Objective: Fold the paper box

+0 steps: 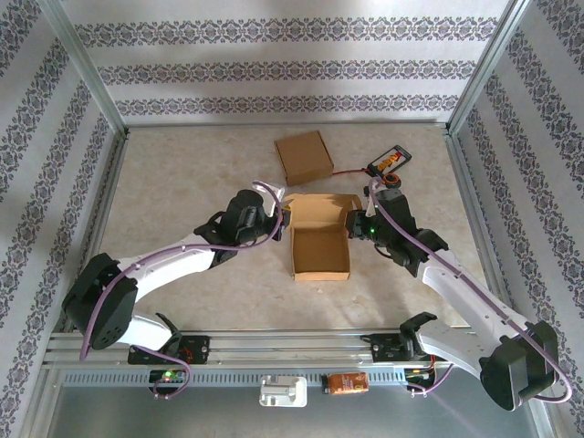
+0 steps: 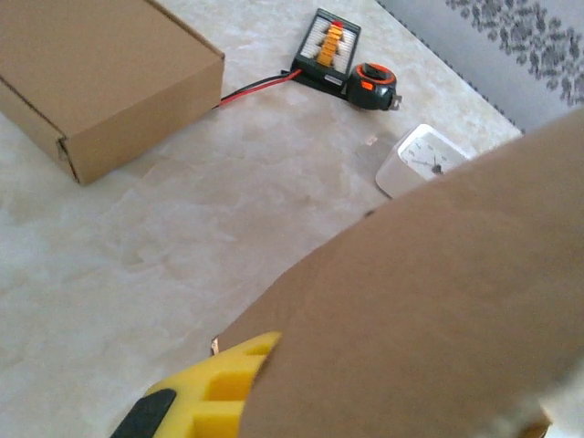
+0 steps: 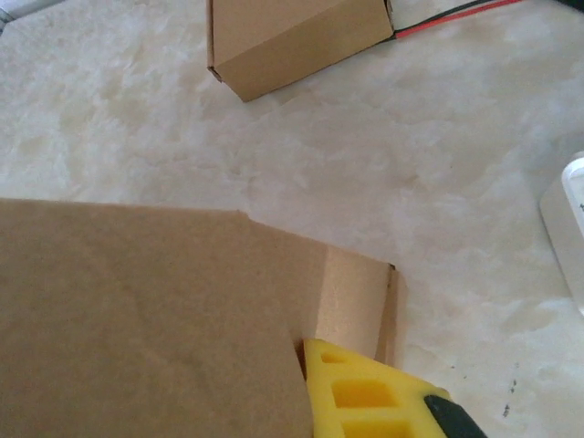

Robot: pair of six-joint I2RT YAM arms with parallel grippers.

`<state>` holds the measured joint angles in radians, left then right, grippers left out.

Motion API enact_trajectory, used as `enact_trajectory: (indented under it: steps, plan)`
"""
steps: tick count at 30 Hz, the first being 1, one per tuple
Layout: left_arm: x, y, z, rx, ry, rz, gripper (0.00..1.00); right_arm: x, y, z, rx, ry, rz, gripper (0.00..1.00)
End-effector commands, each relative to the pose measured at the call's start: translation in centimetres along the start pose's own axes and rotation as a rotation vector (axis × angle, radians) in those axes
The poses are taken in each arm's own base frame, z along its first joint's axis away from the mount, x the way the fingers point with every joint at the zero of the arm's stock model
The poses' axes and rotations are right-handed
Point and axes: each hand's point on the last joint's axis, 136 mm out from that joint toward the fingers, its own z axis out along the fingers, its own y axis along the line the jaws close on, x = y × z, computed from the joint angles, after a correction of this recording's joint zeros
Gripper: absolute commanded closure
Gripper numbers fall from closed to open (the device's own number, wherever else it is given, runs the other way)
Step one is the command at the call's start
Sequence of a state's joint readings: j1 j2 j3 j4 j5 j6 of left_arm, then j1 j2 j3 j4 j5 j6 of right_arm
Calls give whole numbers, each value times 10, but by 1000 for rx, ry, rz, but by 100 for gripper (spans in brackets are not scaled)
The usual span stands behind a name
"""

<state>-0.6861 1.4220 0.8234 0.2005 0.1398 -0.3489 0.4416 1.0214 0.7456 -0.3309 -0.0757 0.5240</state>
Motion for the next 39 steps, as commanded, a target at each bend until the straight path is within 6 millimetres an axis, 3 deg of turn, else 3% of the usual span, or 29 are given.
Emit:
enact_trajectory:
  steps: [1,8,16,21,24,33,39]
  plan:
    - [5,-8,4,12,19,-181,99,14,3,-1,-4,42,96,89]
    - [21,-22,5,33,36,-254,99,32,-13,-3,85,17,51,88]
    - [56,-30,7,23,78,-288,98,65,-35,-10,157,24,48,86]
    - [78,-39,9,37,118,-322,97,78,-38,-12,151,29,50,86]
    - [73,-43,8,44,114,-343,97,79,-36,-13,139,26,45,87]
    - [19,-51,13,-20,55,-252,97,68,-23,-19,97,-25,36,91]
    - [38,-49,26,-16,100,-307,97,67,-22,-15,94,-54,69,95]
